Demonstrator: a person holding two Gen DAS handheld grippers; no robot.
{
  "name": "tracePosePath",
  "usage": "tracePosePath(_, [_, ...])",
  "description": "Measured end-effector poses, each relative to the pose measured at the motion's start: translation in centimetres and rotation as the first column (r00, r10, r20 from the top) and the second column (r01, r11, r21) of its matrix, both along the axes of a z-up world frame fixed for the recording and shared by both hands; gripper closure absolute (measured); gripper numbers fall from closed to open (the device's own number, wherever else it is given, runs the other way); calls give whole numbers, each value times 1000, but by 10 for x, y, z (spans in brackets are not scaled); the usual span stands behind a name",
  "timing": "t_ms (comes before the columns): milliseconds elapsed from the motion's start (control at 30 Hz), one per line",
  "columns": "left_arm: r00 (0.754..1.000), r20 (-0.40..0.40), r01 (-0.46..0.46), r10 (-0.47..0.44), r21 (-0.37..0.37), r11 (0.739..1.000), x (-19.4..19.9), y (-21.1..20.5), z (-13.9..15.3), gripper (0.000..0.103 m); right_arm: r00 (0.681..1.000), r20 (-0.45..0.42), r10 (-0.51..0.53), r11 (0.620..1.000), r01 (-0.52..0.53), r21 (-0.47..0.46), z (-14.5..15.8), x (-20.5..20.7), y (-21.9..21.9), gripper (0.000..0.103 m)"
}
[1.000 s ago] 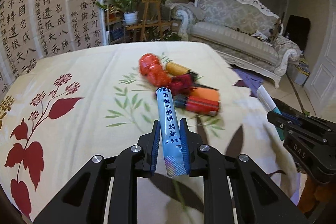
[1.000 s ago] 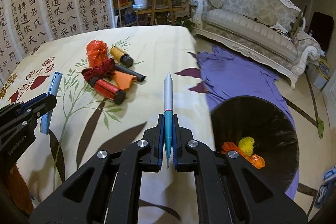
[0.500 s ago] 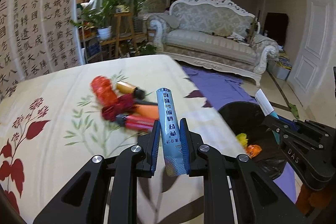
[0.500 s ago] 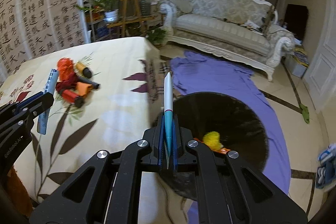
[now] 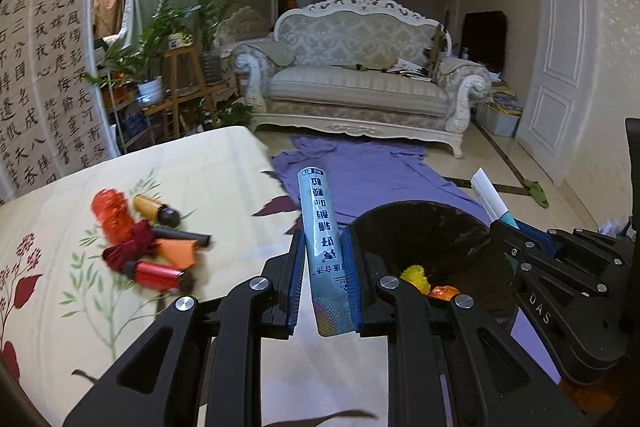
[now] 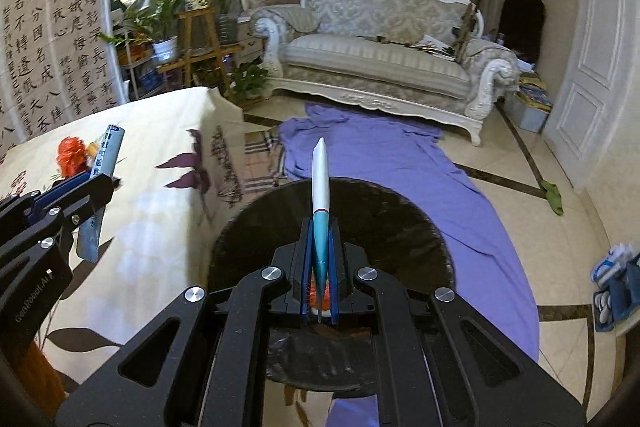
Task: Collect trash
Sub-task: 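Carry the marker and toothpaste tube over the black bin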
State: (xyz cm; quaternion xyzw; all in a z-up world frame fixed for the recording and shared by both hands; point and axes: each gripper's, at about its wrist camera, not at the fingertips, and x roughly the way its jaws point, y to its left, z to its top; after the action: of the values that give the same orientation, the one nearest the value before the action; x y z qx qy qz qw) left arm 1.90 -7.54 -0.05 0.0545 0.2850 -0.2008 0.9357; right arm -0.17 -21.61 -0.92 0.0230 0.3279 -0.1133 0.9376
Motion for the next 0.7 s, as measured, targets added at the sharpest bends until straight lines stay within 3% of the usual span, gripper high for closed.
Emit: tracePosePath(700, [998, -36, 54, -52, 62, 997, 25, -57, -23, 83, 997, -7, -71, 996, 71, 54, -19, 10, -50, 96])
